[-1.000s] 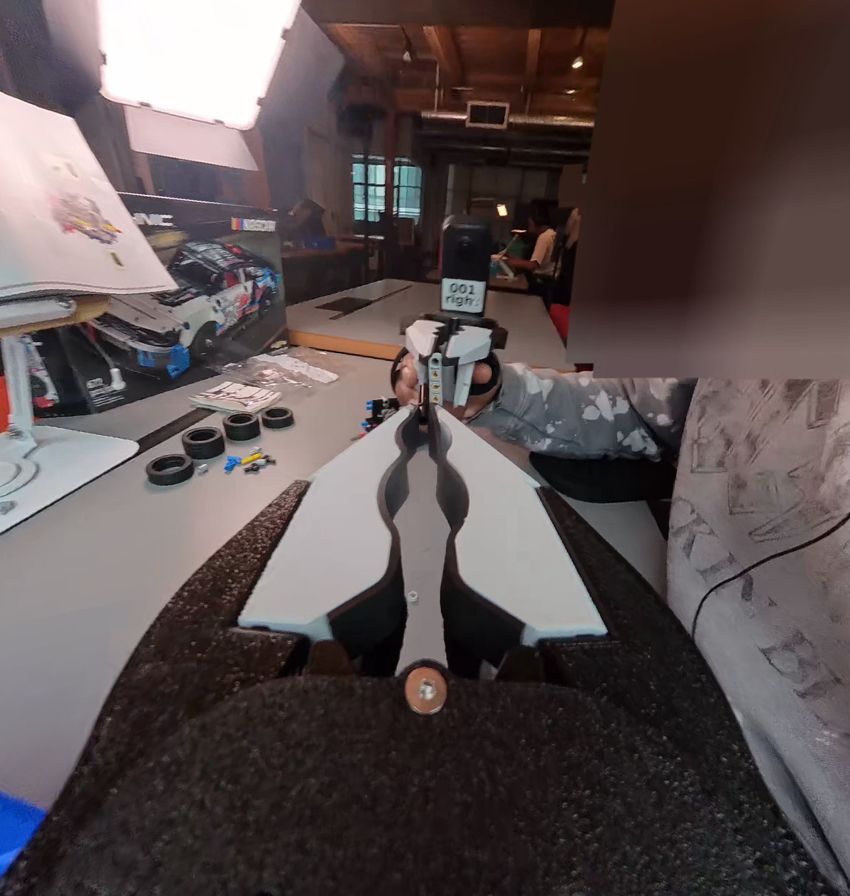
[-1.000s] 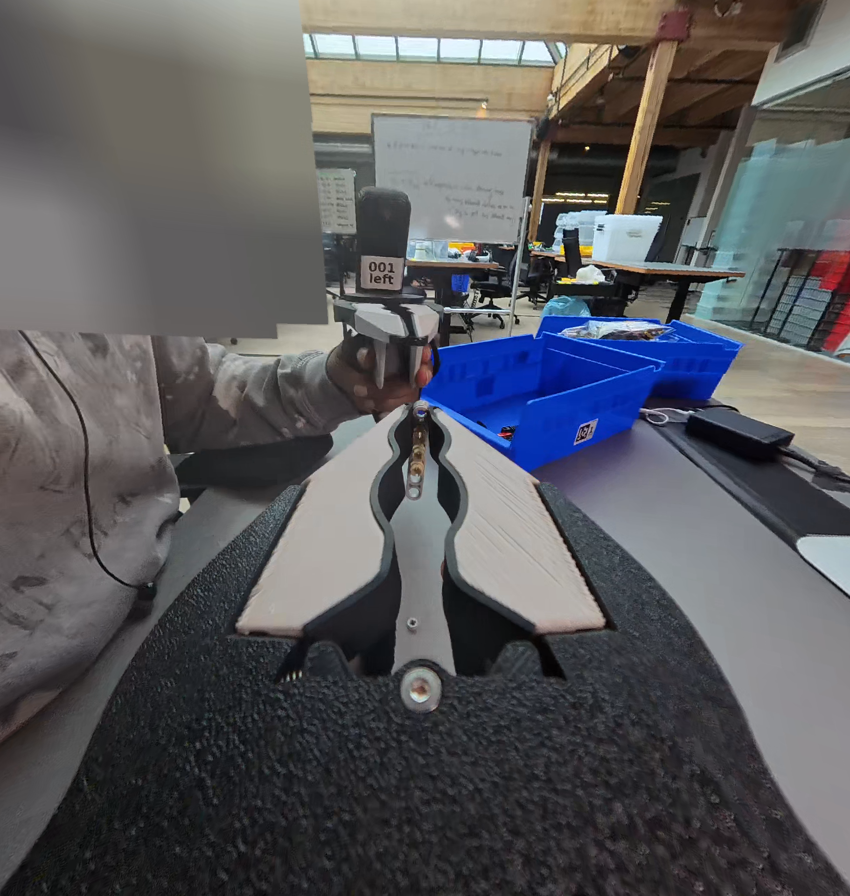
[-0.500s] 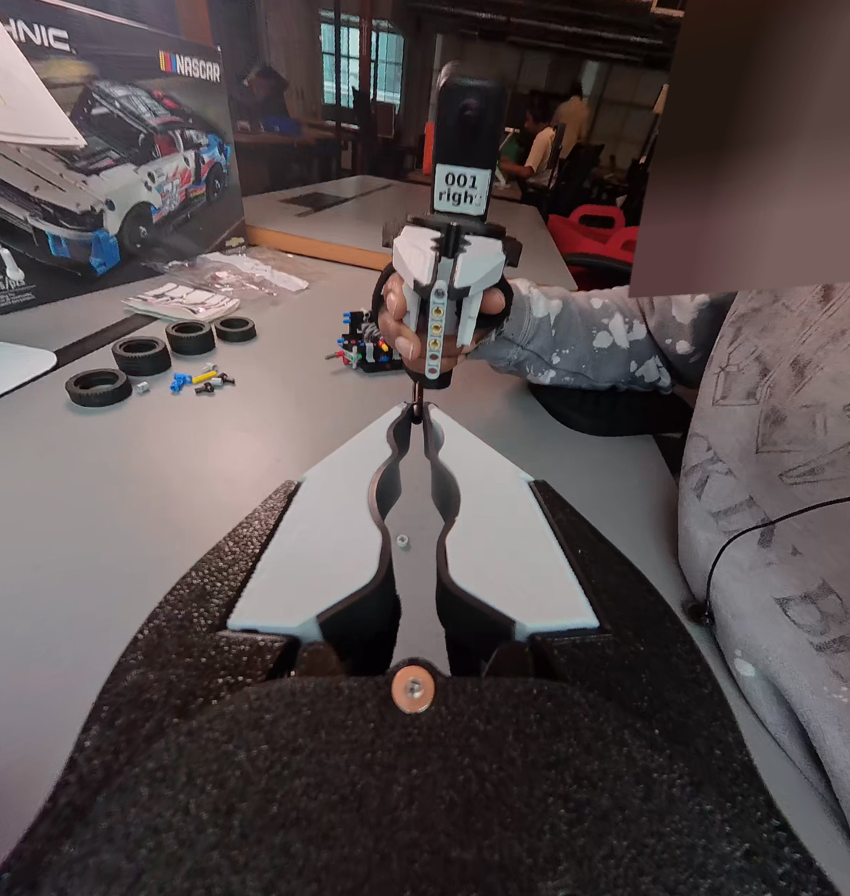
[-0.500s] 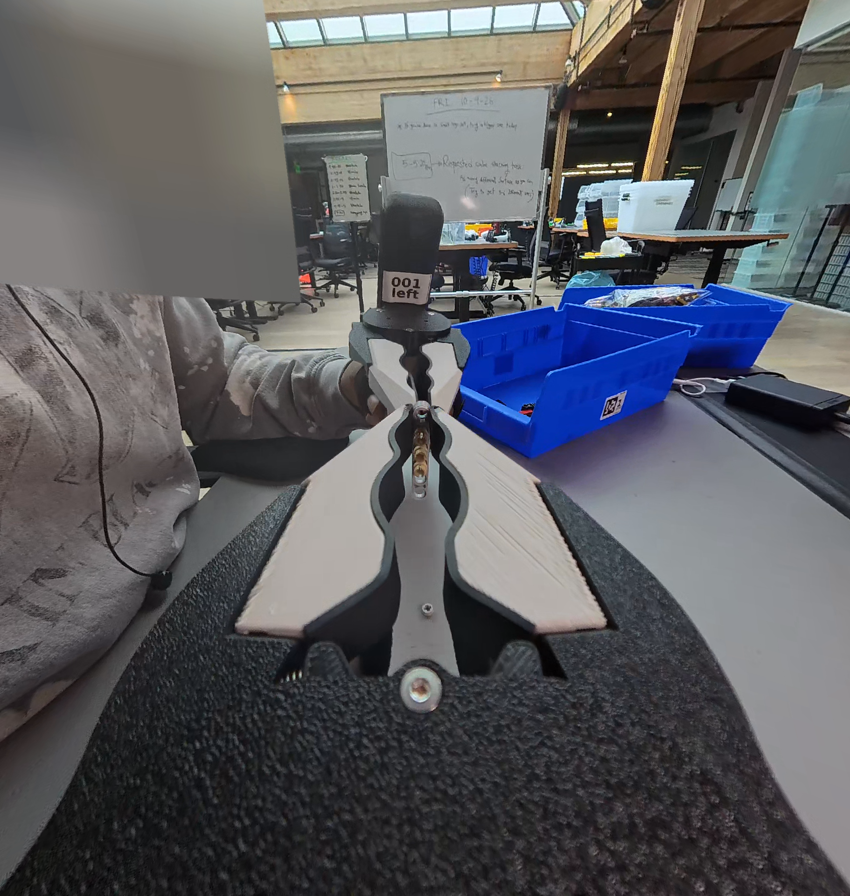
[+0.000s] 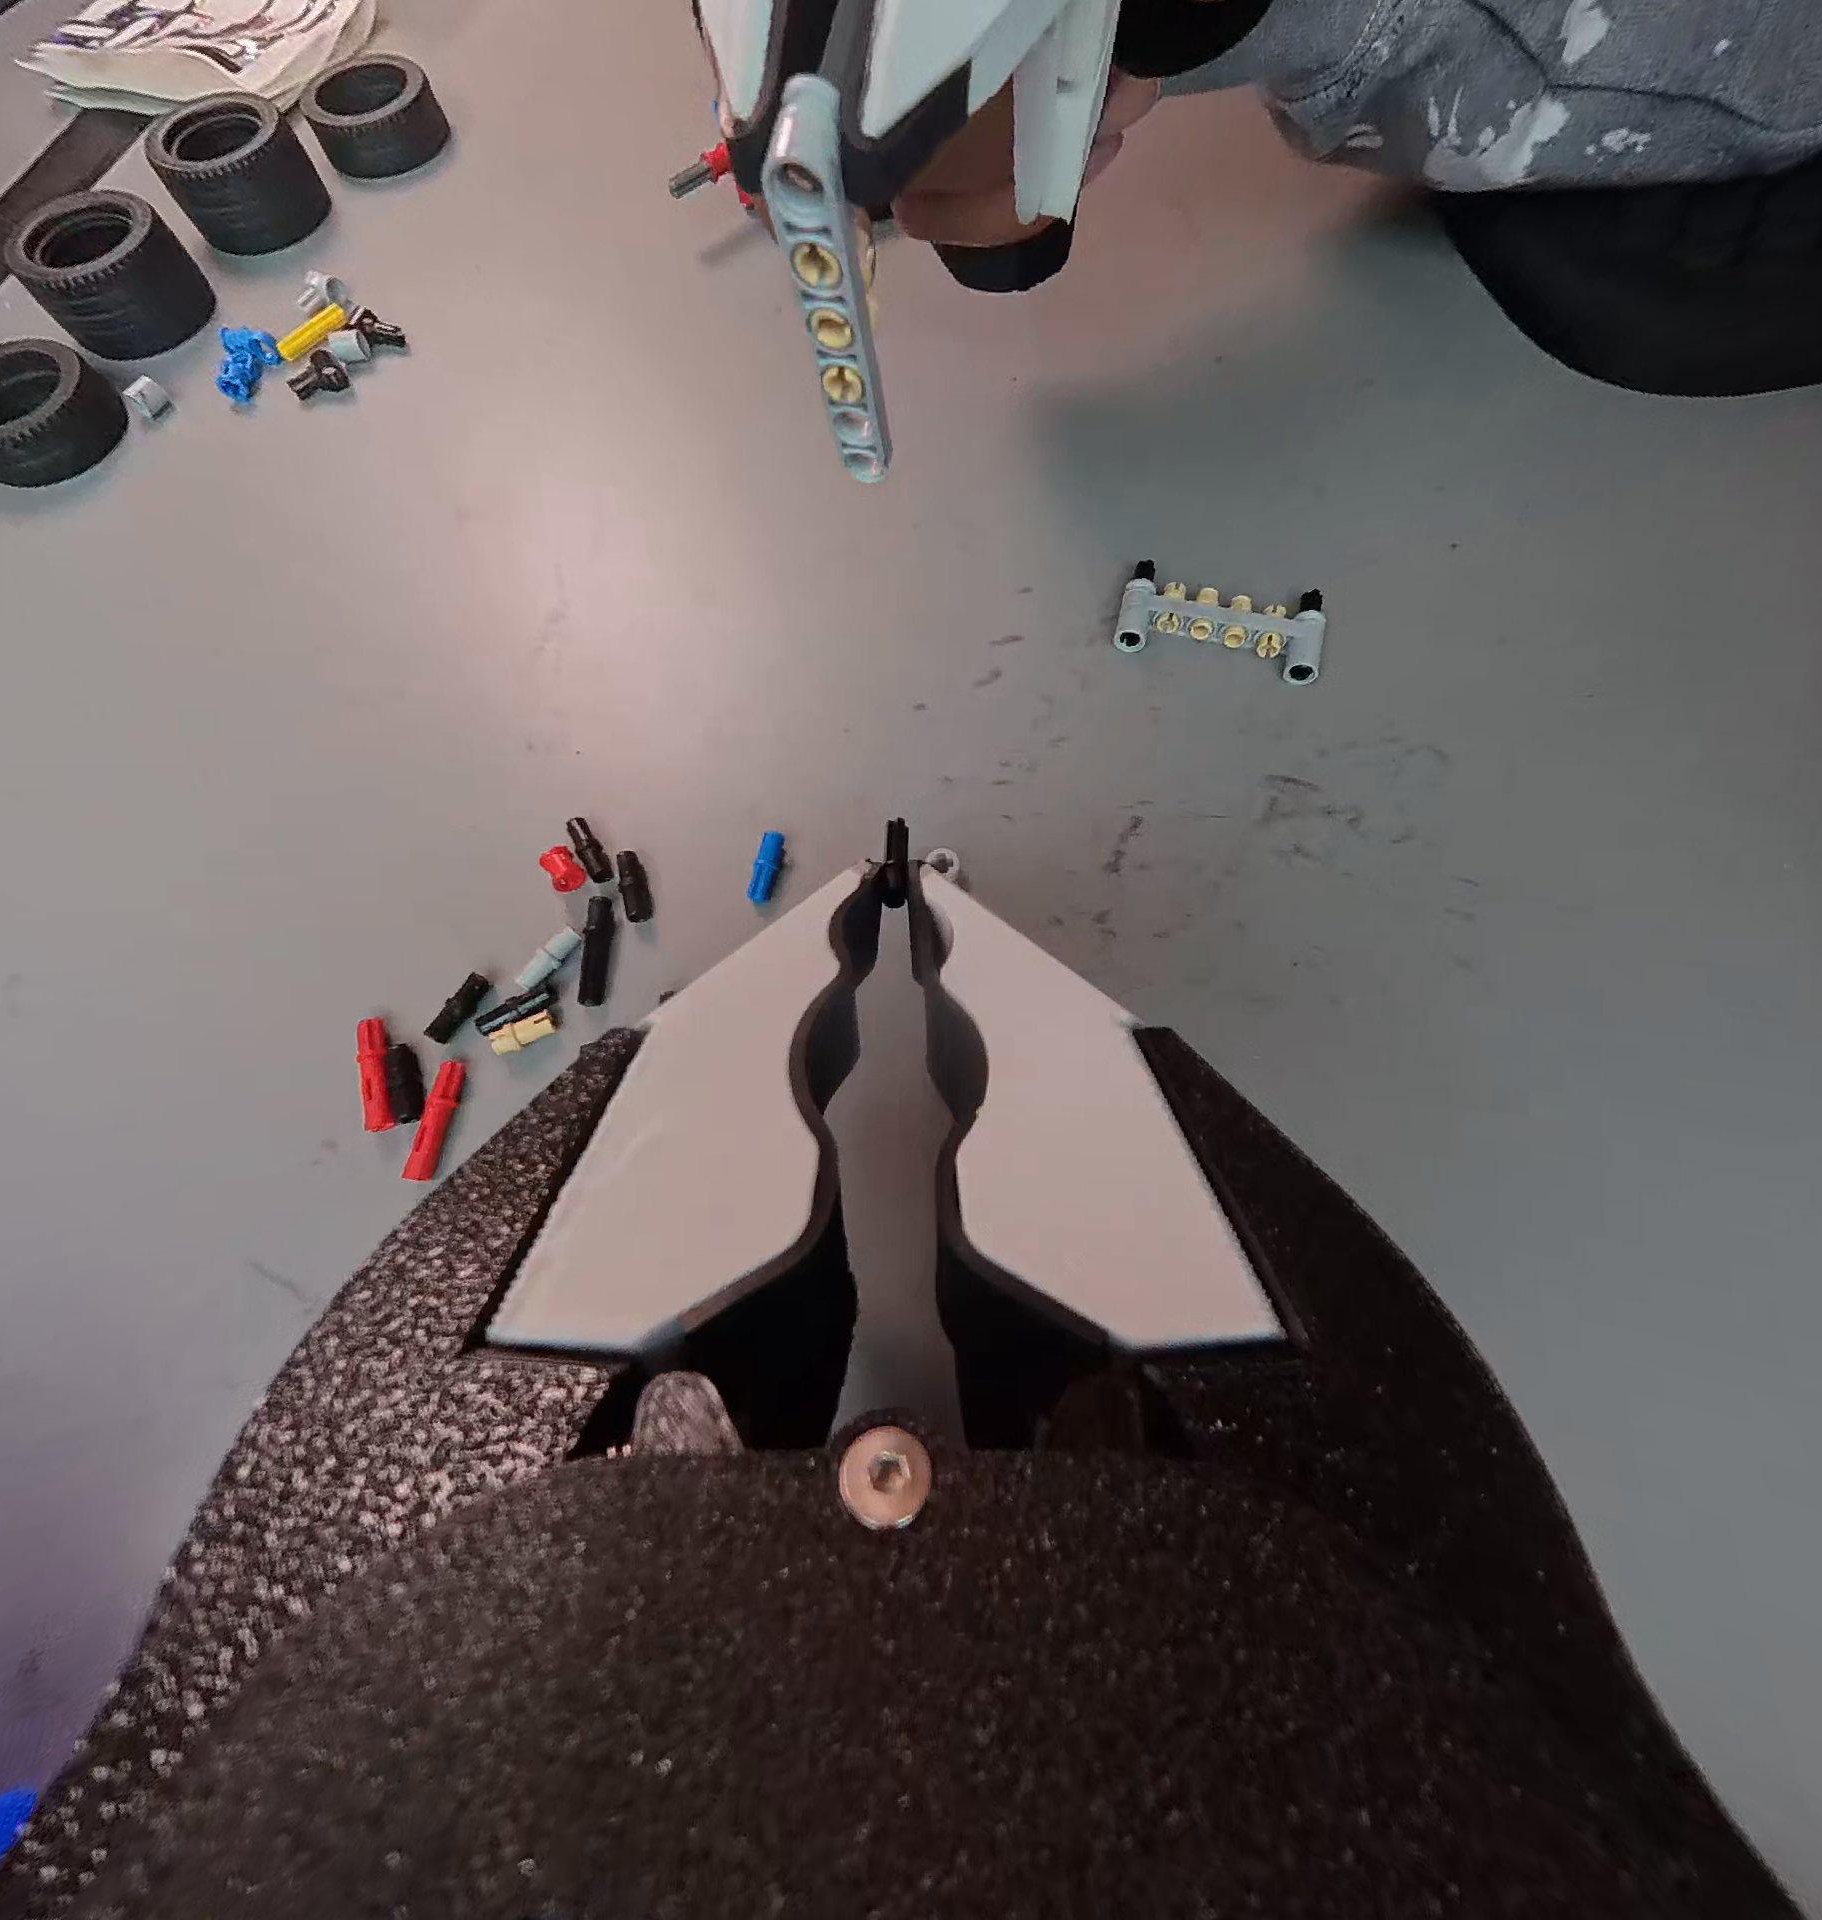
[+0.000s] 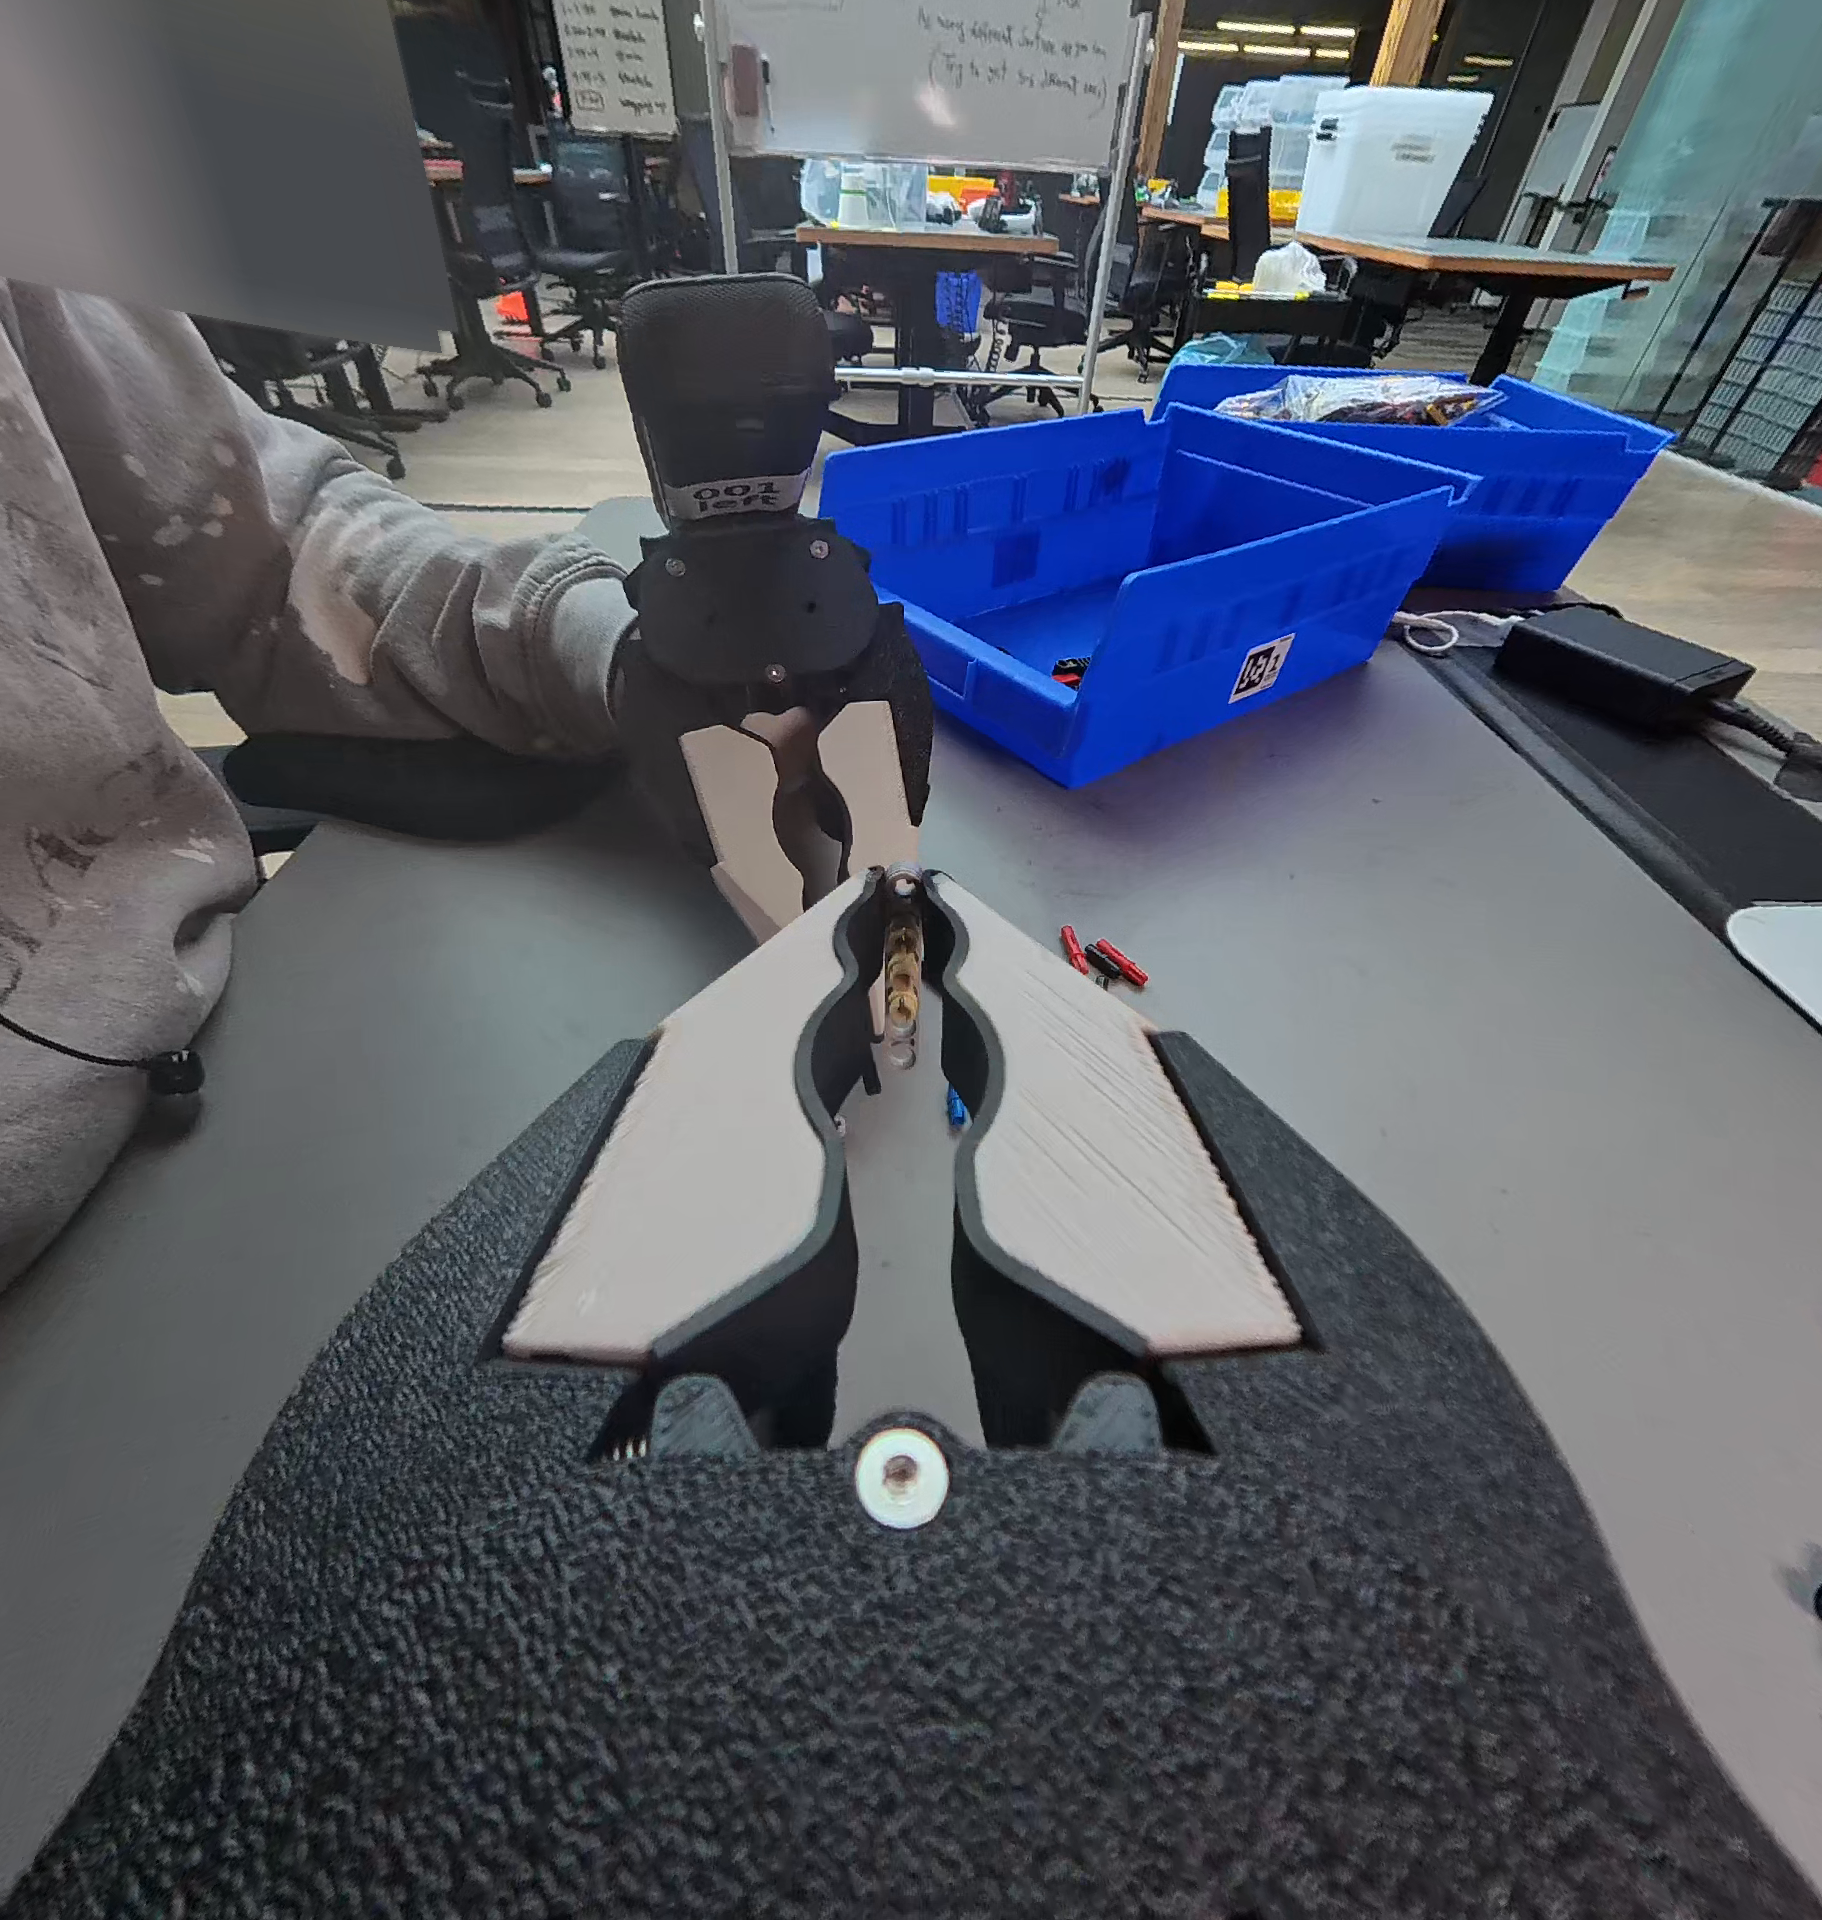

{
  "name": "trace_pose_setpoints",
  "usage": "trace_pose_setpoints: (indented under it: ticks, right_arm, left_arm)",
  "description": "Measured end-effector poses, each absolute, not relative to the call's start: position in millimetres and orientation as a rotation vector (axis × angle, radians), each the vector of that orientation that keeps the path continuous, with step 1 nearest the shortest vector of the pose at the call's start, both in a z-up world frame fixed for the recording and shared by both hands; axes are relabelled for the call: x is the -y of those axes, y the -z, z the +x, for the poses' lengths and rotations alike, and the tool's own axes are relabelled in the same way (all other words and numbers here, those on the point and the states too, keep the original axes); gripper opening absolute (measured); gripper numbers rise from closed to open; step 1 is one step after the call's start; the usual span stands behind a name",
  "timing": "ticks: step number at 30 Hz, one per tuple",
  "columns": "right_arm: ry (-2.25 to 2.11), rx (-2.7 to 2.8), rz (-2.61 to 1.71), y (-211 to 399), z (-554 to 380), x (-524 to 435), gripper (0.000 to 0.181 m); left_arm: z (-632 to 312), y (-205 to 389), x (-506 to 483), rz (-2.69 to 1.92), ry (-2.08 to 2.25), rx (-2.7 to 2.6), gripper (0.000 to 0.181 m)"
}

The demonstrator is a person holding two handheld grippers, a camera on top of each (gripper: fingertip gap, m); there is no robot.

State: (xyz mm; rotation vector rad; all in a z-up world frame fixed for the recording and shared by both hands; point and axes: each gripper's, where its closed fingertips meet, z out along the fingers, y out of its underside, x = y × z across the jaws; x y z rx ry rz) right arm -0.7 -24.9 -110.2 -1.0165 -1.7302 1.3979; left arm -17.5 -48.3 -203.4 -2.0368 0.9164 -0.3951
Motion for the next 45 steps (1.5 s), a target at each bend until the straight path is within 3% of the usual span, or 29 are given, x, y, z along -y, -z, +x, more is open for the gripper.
trace_pose_setpoints:
  ticks: [1,10,17,20,23,28,31,37,45]
  right_arm:
    - [-1.398,1.729,-1.021,110.6,-0.7,23.9,0.006]
    - [-1.384,1.733,-1.026,112.1,-1.1,22.9,0.006]
    - [-1.536,1.685,-0.985,97.4,-5.1,45.8,0.006]
    - [-1.585,1.699,-0.971,98.1,-7.0,58.7,0.006]
    - [-1.599,1.714,-0.966,100.6,-7.0,62.8,0.006]
    - [-1.581,1.695,-1.005,101.4,-5.2,47.9,0.006]
    - [-1.347,1.741,-1.104,119.4,-9.0,21.5,0.006]
    - [-0.458,1.822,-1.498,162.1,3.5,-106.8,0.007]
    - [-0.305,1.962,-1.765,203.7,2.1,-200.5,0.007]
  left_arm:
    - [-21.7,204.2,45.2,-2.043,0.363,-0.9,0.005]
    - [-66.2,209.1,19.6,-2.114,0.09,-0.698,0.019]
    - [-3.1,137.1,40.5,-1.756,0.638,-0.683,0.04]
    - [13.1,120.0,49.3,-1.672,0.771,-0.675,0.033]
    - [15.1,119.8,53.8,-1.663,0.762,-0.714,0.007]
    - [-0.7,119.1,52.1,-1.683,0.749,-0.677,0.007]
    - [-18.2,124.0,44.5,-1.731,0.643,-0.646,0.007]
    - [-46.5,127.2,28.3,-1.774,0.556,-0.486,0.007]
    - [-53.9,132.8,24.0,-1.776,0.486,-0.452,0.007]
